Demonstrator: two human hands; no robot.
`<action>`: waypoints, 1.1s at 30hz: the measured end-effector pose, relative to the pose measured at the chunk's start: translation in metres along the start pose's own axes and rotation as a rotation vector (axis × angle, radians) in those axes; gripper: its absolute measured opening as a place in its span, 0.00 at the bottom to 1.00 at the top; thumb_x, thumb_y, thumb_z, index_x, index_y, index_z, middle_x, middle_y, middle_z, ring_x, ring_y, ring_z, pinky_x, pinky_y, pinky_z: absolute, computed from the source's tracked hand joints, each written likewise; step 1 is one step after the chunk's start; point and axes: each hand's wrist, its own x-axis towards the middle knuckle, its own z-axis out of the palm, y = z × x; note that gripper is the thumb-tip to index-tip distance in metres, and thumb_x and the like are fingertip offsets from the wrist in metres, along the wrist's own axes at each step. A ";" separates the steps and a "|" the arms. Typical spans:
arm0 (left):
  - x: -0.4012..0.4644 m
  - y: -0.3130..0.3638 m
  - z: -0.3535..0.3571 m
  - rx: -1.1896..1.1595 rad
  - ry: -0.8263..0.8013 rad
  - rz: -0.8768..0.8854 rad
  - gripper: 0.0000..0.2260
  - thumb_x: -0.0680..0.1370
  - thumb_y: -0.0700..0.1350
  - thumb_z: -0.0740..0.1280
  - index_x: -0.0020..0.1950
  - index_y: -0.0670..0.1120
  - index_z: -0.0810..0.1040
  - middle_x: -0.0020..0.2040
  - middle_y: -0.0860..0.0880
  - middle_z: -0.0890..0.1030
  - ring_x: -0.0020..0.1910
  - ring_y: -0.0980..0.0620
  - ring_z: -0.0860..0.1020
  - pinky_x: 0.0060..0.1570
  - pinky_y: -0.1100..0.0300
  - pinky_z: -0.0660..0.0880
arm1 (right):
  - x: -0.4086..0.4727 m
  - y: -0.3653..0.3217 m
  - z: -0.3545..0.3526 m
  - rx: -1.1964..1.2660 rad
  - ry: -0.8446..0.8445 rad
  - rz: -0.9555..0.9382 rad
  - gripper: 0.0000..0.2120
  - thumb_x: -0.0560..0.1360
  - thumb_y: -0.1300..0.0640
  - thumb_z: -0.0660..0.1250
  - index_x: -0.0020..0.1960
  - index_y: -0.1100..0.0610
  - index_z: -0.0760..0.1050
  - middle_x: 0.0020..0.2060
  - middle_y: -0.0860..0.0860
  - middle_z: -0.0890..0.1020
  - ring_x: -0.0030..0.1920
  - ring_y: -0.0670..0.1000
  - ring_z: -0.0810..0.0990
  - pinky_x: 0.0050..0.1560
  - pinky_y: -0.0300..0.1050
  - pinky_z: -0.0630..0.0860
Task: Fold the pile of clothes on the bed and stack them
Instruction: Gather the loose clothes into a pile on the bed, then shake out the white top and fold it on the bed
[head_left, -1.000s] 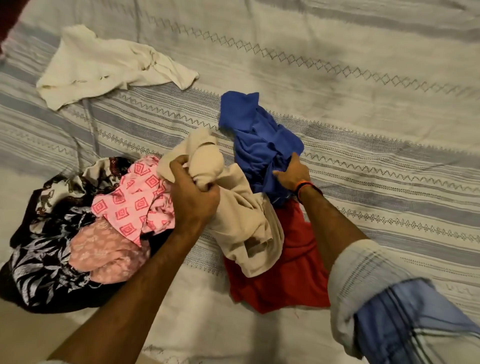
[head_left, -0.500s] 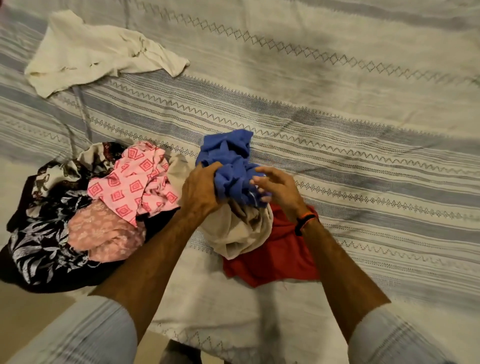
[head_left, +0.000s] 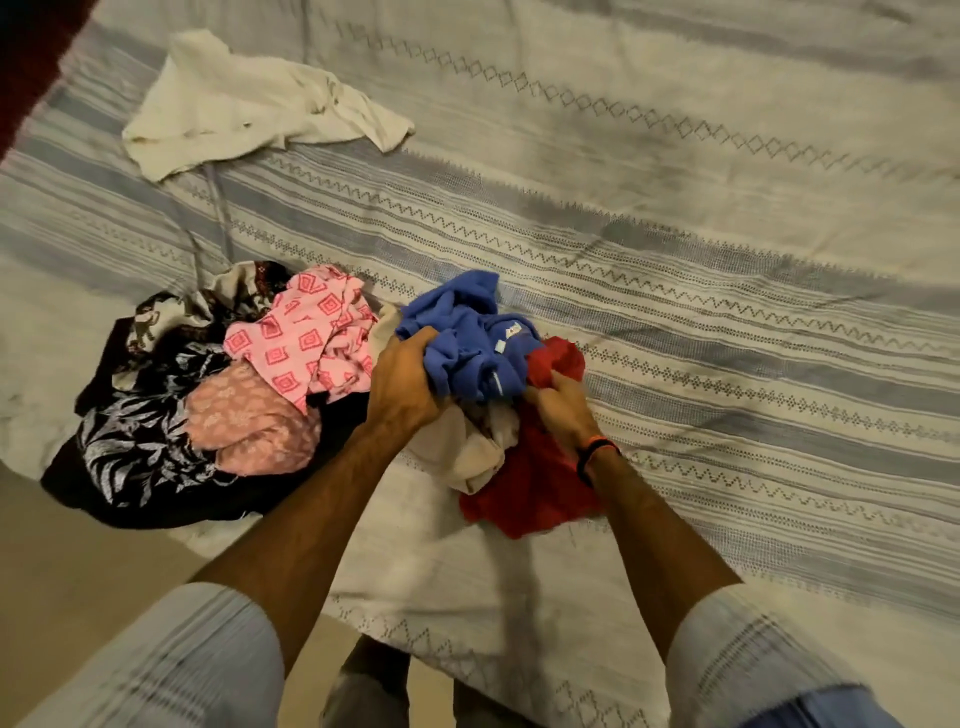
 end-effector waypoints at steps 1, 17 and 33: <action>-0.002 0.003 -0.012 -0.010 0.015 -0.030 0.12 0.70 0.46 0.66 0.47 0.40 0.76 0.44 0.37 0.79 0.42 0.38 0.77 0.39 0.56 0.67 | -0.012 -0.022 0.009 0.044 -0.025 -0.051 0.16 0.63 0.52 0.69 0.50 0.52 0.83 0.46 0.51 0.86 0.47 0.57 0.83 0.53 0.59 0.79; -0.030 -0.103 -0.207 0.224 -0.150 -0.424 0.35 0.59 0.52 0.76 0.63 0.42 0.73 0.61 0.40 0.77 0.58 0.39 0.77 0.57 0.47 0.76 | -0.078 -0.226 0.144 -0.785 -0.379 -0.467 0.11 0.74 0.59 0.69 0.55 0.61 0.79 0.53 0.60 0.81 0.56 0.60 0.79 0.55 0.47 0.73; 0.198 -0.241 -0.241 -0.048 -0.132 -0.367 0.26 0.75 0.46 0.73 0.71 0.42 0.70 0.68 0.42 0.73 0.65 0.43 0.73 0.61 0.56 0.70 | 0.136 -0.347 0.268 -0.866 -0.195 -0.366 0.20 0.75 0.58 0.70 0.66 0.56 0.73 0.58 0.53 0.80 0.56 0.53 0.79 0.54 0.41 0.74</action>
